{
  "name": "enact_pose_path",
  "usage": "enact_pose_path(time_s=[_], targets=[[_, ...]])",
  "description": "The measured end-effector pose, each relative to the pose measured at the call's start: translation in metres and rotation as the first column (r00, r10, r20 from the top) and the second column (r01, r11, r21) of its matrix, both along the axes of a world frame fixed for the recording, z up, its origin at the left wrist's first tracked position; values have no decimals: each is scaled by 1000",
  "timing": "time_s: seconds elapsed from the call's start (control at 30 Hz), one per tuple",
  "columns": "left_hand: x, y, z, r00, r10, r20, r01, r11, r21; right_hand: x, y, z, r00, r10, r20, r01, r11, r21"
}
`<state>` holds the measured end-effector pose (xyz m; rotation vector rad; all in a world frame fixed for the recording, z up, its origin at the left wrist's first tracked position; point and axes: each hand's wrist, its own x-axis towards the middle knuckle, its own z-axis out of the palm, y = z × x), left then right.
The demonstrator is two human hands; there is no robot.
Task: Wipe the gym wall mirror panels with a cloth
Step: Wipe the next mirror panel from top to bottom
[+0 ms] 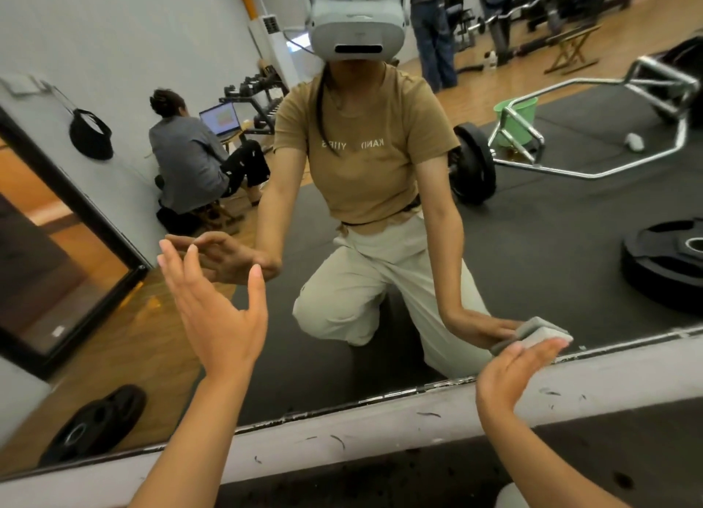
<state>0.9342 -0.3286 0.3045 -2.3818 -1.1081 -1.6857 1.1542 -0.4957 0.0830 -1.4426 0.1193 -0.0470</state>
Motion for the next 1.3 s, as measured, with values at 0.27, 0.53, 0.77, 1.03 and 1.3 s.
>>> enact_pose_path(time_s=[0.27,0.53,0.77,1.03,1.3], targets=[[1,-4,1,1000,30,0,-30,999,-42,39,17,146,774,-182,606,195,980,46],[7,-9,6,998,67,-1,-66,995,-81,50,-5,61,965,-236,114,179,911,372],[6,-14,11,996,73,-44,-77,991,-105,61,-14,22,882,-41,-469,171,955,240],[8,-17,15,995,96,-40,-101,984,-144,76,-15,156,911,-265,316,216,959,183],[30,-23,20,991,85,103,-64,979,-194,90,-26,137,448,219,867,165,932,-321]])
